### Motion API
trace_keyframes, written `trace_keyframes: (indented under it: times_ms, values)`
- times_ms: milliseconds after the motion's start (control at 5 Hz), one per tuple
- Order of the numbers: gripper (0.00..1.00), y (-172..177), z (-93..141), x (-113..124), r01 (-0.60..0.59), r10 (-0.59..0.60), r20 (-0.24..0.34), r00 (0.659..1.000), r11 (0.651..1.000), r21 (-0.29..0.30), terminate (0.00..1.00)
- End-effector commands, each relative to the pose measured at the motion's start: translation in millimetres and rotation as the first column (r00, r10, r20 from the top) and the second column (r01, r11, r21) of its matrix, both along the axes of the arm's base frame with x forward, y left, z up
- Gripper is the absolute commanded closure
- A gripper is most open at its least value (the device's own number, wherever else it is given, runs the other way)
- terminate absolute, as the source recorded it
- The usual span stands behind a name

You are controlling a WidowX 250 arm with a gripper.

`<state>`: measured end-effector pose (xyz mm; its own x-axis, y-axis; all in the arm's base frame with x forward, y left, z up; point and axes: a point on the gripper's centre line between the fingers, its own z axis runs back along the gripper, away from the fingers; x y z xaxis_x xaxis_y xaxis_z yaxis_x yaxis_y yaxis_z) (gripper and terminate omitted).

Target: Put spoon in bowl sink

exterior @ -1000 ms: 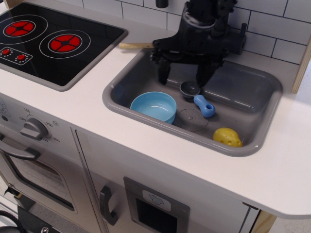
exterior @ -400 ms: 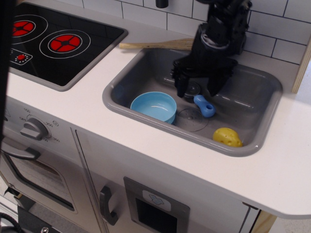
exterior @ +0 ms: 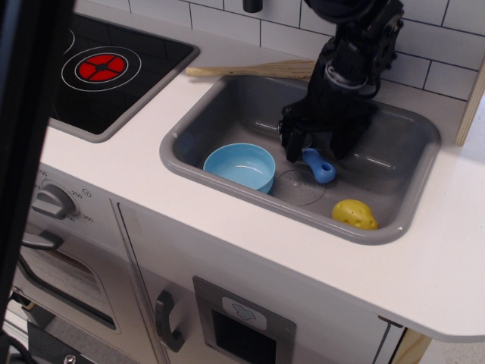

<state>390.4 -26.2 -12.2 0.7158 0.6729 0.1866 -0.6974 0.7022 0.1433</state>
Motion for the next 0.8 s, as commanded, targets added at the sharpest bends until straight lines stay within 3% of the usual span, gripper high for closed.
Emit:
trace_keyframes:
  times_ms: [0,200,400,600]
  values:
    - [0.0,1,6,2,-0.034,0.035,0.046,0.998,0.999,-0.019,0.0]
    - [0.0,-3,0,5,-0.059,0.061,0.043,0.997,0.998,-0.03,0.0]
    - [1.0,-3,-5,6,-0.097,0.1,0.053,0.994,0.994,-0.051,0.0]
    - [1.0,-7,1,-1,-0.093,0.098,0.063,0.993,0.992,-0.084,0.0]
